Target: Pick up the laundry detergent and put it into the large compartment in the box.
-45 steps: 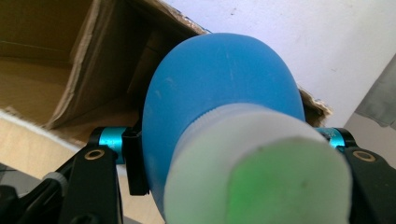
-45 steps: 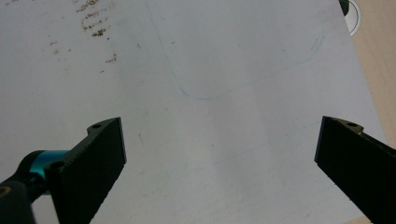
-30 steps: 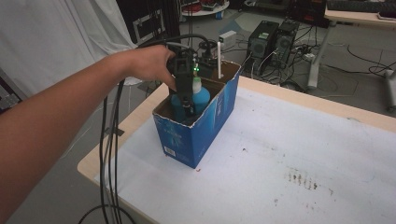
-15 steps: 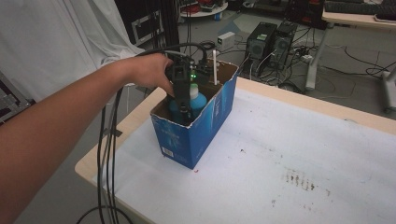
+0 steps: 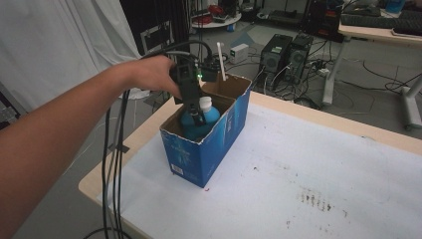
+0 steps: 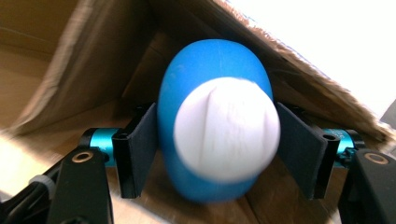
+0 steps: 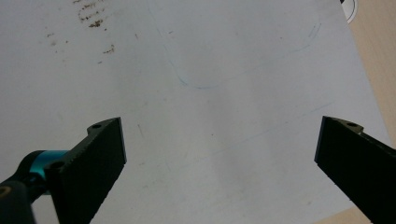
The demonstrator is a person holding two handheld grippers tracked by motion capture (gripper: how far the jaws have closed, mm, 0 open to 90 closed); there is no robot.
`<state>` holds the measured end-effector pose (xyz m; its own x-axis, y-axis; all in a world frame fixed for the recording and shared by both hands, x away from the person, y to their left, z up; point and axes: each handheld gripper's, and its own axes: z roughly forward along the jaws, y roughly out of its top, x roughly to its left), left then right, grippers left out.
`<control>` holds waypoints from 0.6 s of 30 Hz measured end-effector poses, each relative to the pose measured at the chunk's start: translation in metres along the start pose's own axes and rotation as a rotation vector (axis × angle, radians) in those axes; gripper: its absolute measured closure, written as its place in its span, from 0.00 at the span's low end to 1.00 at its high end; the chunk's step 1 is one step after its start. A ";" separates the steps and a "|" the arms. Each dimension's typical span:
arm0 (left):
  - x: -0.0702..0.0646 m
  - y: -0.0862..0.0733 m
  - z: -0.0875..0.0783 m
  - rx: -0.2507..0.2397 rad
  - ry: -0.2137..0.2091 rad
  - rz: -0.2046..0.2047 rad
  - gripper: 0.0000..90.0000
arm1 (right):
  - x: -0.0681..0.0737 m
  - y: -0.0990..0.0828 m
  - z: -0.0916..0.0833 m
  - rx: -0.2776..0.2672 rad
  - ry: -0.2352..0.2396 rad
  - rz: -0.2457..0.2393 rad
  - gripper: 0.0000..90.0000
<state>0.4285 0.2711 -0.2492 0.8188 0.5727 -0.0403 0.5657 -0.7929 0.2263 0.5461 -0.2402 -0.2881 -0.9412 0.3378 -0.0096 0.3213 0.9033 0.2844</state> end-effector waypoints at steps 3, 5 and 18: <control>-0.004 0.002 -0.013 -0.018 0.013 0.003 0.32 | 0.001 0.000 -0.002 -0.008 -0.001 -0.002 0.01; -0.008 0.005 -0.022 -0.028 0.025 0.008 0.32 | 0.002 0.000 -0.003 -0.011 -0.006 -0.002 0.01; -0.051 0.043 -0.063 -0.083 0.125 -0.016 0.25 | 0.010 -0.003 -0.011 -0.031 -0.013 -0.002 0.01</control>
<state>0.4055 0.2207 -0.1763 0.7883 0.6106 0.0756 0.5644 -0.7666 0.3063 0.5348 -0.2423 -0.2781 -0.9403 0.3396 -0.0223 0.3159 0.8953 0.3142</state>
